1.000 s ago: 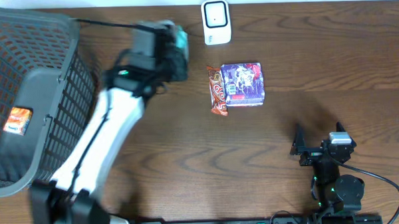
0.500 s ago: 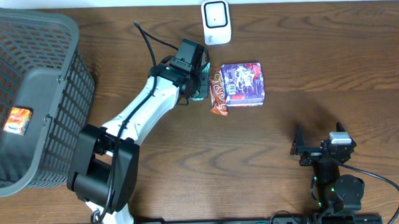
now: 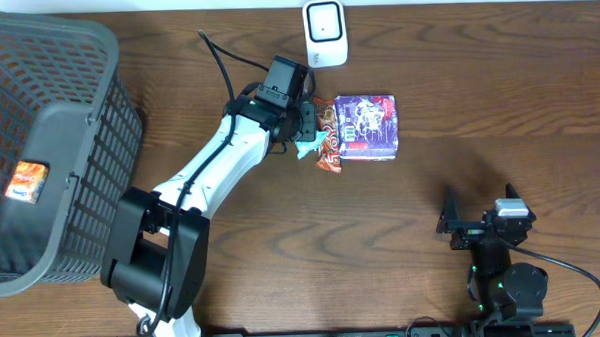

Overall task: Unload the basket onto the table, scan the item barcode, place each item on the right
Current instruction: 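Release the green pouch beside the wafer bar, then move the left gripper into the basket and grasp the orange tissue pack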

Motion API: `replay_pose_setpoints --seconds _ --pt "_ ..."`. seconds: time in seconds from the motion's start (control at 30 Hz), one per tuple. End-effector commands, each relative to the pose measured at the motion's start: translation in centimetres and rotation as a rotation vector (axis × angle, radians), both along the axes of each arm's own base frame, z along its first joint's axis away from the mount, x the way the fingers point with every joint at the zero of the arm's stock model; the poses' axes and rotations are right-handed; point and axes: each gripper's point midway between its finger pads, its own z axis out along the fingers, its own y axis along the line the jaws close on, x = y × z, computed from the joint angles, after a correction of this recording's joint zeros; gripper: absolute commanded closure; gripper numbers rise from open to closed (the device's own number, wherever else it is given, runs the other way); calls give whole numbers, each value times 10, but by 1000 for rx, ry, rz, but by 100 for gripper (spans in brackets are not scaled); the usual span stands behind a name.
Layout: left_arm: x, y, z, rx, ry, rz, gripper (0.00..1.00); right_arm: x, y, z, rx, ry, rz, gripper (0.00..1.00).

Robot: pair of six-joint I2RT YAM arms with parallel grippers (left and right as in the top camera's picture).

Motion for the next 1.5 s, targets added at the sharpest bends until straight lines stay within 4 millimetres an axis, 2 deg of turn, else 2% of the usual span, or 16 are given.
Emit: replay_pose_setpoints --seconds 0.0,0.07,0.2,0.37,0.5,0.67,0.8,0.83,0.9,0.93,1.0,1.1,1.23,1.47 --pt "7 0 13 -11 -41 5 55 0 -1 0 -14 0 -2 1" --pt "11 -1 29 -28 -76 9 55 0 -1 0 -15 0 -2 1" --pt "19 9 76 -68 -173 27 55 0 -1 0 -14 0 -2 1" --pt "12 47 138 -46 -304 14 55 0 -1 0 -14 0 -2 1" --pt "2 94 187 -38 -402 79 55 0 -1 0 -14 0 -2 1" --pt "-13 171 253 -13 -576 228 55 0 -1 0 -14 0 -2 1" --pt "-29 231 288 77 -690 323 53 0 -1 0 -14 0 -2 1" --pt "-33 245 292 114 -706 335 48 0 -1 0 -15 0 -2 1" --pt "-40 279 297 200 -724 404 44 0 -1 0 -15 0 -2 1" --pt "-44 304 297 254 -719 478 43 0 -1 0 -14 0 -2 1" --pt "-52 341 295 330 -698 596 37 0 -1 0 -15 0 -2 1" --pt "-65 388 286 421 -647 739 35 0 -1 0 -14 0 -2 1" --pt "-74 427 266 468 -565 836 35 0 -1 0 -14 0 -2 1" --pt "-80 465 208 521 -357 842 33 0 -1 0 -14 0 -2 1"
